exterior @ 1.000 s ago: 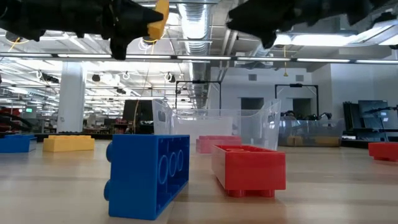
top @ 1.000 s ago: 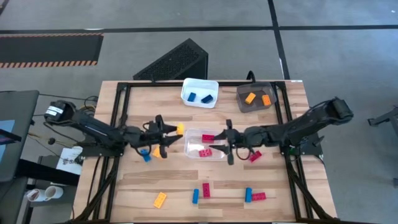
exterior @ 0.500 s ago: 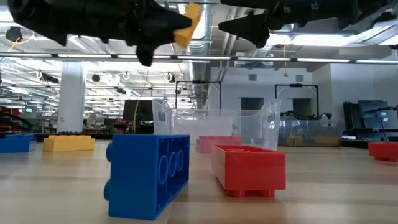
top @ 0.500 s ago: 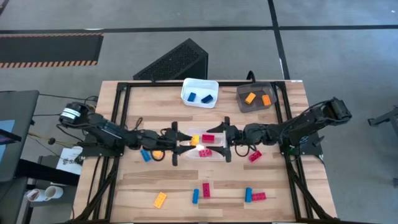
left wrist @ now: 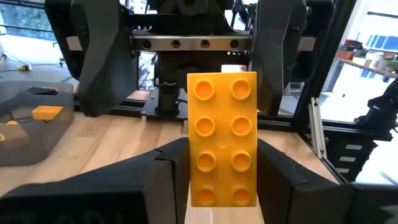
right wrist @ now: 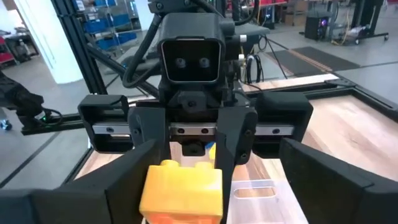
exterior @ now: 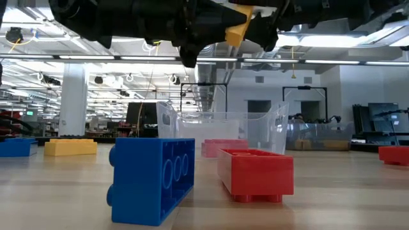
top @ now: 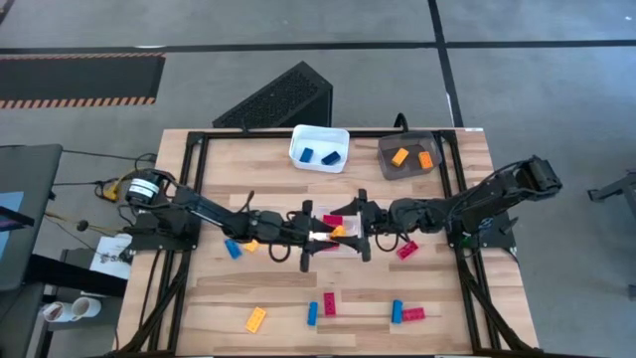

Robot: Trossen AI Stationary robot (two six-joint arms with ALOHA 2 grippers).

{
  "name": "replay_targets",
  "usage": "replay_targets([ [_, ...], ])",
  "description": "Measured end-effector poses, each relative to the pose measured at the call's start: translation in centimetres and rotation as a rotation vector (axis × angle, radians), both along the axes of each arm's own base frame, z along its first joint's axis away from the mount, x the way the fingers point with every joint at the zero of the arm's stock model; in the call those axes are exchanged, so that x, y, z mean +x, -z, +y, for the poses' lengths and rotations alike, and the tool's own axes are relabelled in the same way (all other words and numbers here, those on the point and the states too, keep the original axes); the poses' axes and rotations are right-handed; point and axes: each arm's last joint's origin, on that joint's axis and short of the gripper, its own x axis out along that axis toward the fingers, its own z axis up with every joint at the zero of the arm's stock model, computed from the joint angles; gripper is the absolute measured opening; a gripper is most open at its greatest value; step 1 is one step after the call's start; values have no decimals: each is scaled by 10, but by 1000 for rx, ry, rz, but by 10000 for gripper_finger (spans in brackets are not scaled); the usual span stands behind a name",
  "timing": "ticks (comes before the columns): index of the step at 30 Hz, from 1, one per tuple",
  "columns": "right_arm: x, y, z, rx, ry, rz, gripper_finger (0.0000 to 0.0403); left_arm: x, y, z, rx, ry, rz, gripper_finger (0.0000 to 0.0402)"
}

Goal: Sort & place blocks by color
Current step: Put the top center yellow block into the black bin

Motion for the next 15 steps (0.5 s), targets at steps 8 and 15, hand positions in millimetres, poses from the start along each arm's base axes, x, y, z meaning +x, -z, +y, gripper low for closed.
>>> replay_targets([
  [8,-1,1,3,11,-25,11,294,-1,-2,1,2,-26,-1,106],
  [15,-1,2,2,14,-23,26,265,-1,-2,1,2,-70,-6,106],
])
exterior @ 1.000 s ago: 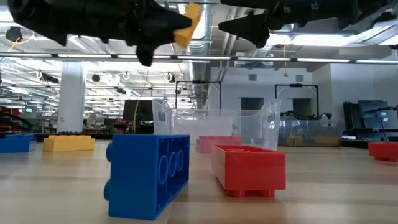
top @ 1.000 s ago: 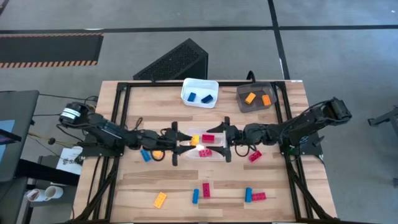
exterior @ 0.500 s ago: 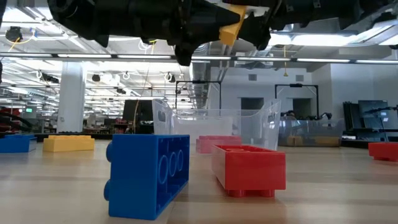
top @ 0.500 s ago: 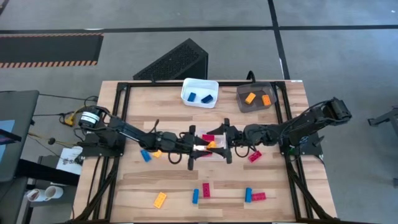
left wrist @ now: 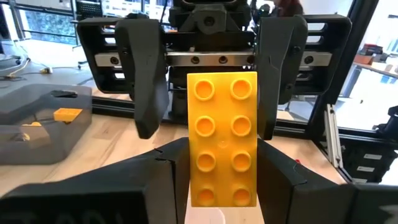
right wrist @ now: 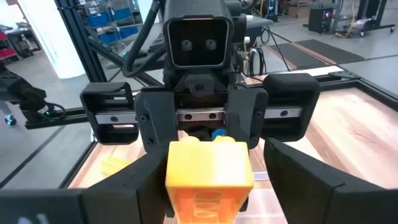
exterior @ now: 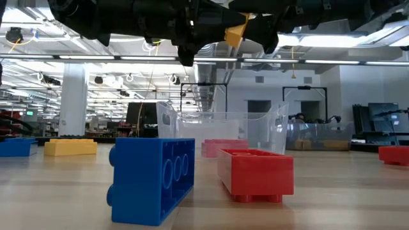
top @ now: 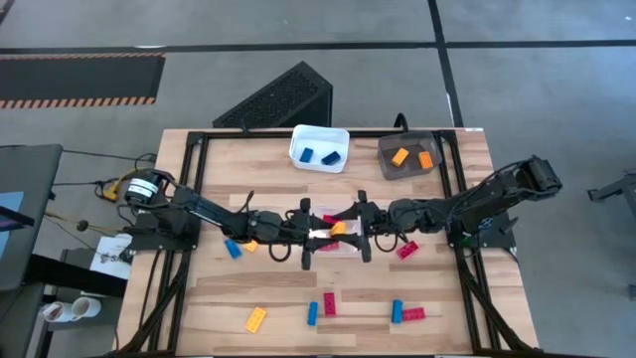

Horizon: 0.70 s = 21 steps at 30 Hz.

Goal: Sort & place blocks by color
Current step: Put the top center yellow block into the black bin

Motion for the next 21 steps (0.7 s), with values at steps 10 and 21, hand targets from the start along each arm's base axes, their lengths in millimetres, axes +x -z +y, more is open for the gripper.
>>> replay_targets([
  [10,0,0,2,-18,-14,1,144,0,0,1,-8,-33,3,111],
  [21,-1,2,1,-42,-1,30,143,-2,2,3,-78,-91,52,188],
])
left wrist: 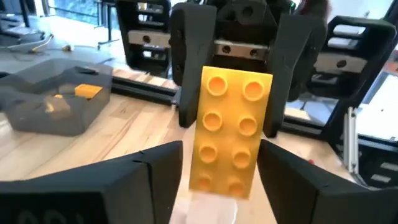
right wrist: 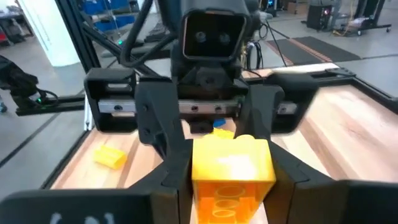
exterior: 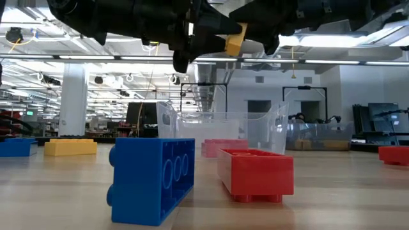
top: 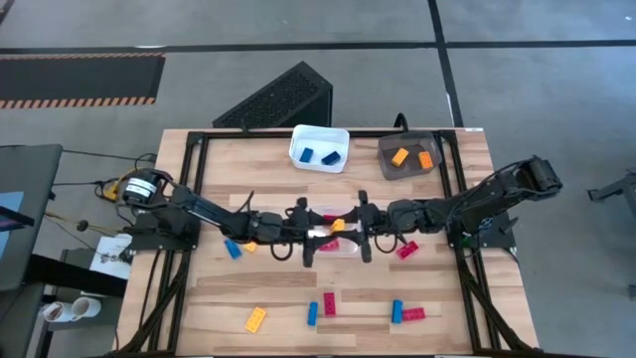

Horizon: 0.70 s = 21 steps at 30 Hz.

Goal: Sort & place blocks by color
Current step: Put the top center yellow block into the black bin

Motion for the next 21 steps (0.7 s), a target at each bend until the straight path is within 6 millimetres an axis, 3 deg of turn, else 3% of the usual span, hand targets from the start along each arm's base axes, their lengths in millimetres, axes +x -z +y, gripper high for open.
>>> replay_targets([
  [5,-10,-6,-5,-25,106,46,158,-10,-10,3,20,-33,86,232],
  [11,-35,-20,-19,-87,317,116,144,-38,-34,1,74,-176,173,262],
  [17,-63,-28,-54,-129,571,221,162,-61,-43,-10,125,-282,150,253],
  [21,-80,-27,-84,-110,707,305,164,-66,-42,-14,156,-303,157,241],
])
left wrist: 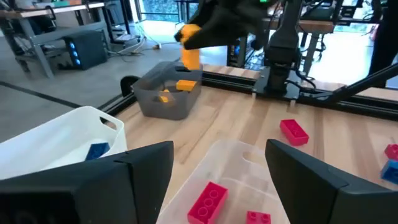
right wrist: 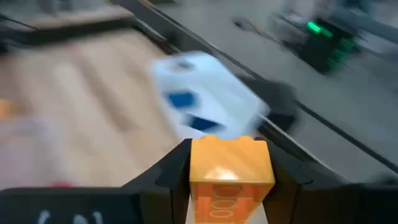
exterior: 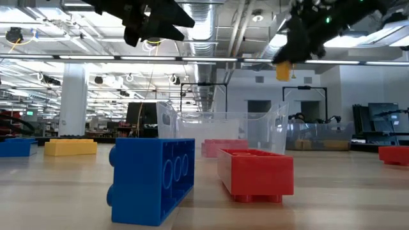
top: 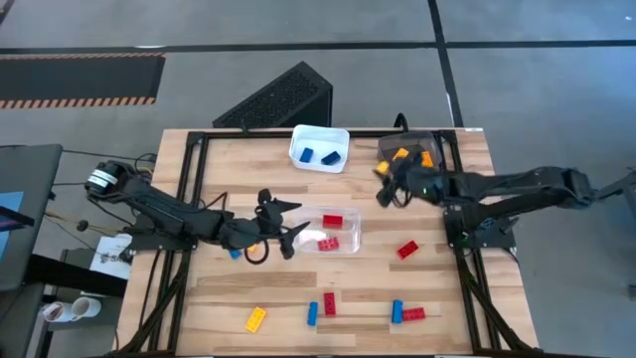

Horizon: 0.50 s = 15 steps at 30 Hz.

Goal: Sort & place blocks by color
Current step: Put the top center yellow block into the black bin

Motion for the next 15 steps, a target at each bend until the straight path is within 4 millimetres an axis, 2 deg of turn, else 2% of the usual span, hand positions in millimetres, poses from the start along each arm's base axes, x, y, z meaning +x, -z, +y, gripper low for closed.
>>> replay_targets([
  [7,-22,9,-52,67,224,104,147,1,1,-1,-1,10,5,226],
  [12,-37,28,-83,156,243,72,169,1,2,-1,2,11,6,219],
  [15,-49,41,-98,203,245,20,169,1,2,-1,1,12,7,217],
])
